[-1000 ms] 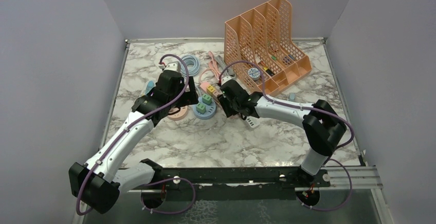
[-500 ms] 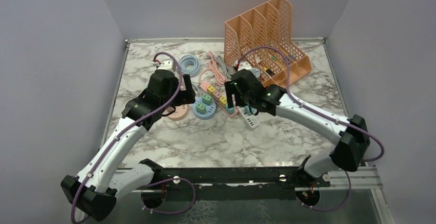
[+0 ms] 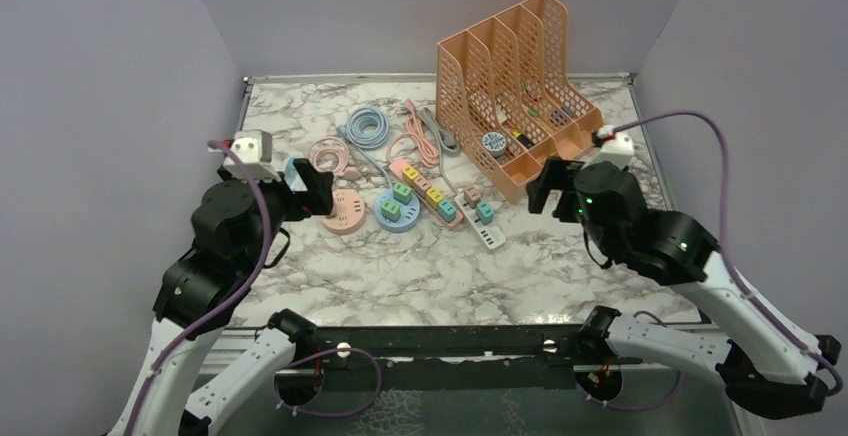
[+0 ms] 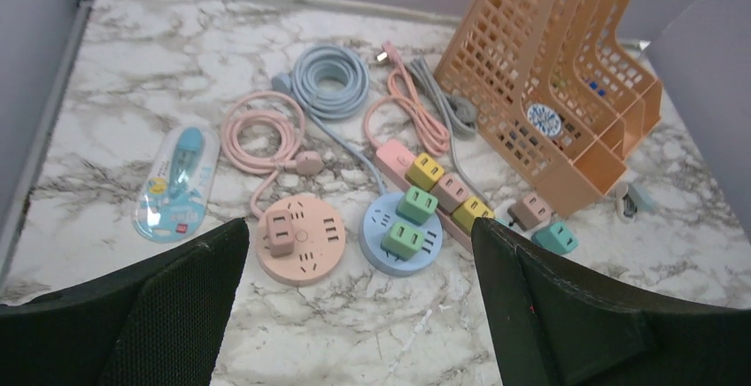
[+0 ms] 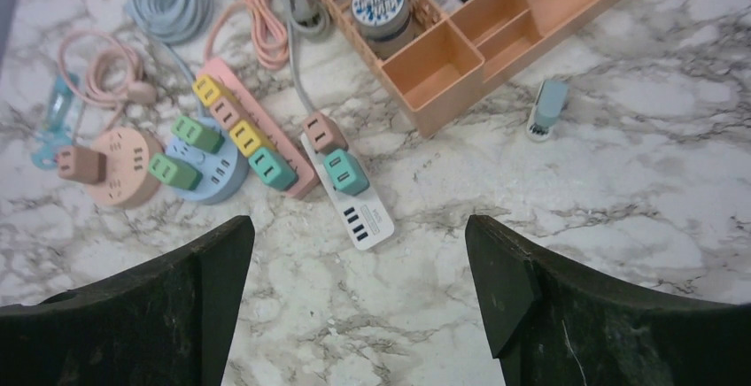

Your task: Insert the plug

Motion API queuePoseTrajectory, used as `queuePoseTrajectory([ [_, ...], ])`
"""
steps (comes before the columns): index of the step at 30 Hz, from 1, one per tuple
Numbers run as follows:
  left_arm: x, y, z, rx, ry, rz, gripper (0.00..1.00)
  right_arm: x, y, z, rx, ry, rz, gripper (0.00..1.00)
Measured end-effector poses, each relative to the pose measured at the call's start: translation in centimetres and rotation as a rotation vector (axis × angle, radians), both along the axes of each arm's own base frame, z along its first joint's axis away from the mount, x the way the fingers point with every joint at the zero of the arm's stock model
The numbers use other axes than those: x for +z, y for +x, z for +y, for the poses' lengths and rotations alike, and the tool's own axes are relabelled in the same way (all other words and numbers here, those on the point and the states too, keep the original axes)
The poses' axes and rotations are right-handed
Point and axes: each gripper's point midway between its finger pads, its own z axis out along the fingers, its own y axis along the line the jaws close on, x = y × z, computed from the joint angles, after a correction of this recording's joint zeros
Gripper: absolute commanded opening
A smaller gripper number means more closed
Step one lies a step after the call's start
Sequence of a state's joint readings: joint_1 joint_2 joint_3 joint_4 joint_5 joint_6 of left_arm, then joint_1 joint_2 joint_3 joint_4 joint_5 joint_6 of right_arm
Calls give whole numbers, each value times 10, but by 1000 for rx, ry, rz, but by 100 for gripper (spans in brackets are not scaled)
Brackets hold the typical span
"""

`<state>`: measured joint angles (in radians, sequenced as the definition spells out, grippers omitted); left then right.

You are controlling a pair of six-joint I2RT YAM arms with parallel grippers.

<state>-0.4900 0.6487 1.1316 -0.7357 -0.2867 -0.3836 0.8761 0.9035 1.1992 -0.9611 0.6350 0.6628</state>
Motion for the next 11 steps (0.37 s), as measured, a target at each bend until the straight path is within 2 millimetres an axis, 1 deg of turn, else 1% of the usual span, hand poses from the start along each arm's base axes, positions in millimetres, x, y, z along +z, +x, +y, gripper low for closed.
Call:
queuePoseTrajectory([
  [3,32,-12,17,37,-8,-102,99,34,-9,-24,-52,56,-82,90],
  [5,46,-20,27,60,-12,-152,99,51,-14,-40,-86,83,-129,90],
  [7,52,-26,34,76,-11,-180,99,62,-19,-55,-121,94,-163,90],
  [9,52,-28,36,84,-9,-186,99,66,-21,-63,-144,91,-178,90],
  [11,50,-28,38,89,-4,-183,99,66,-23,-69,-160,77,-182,93],
])
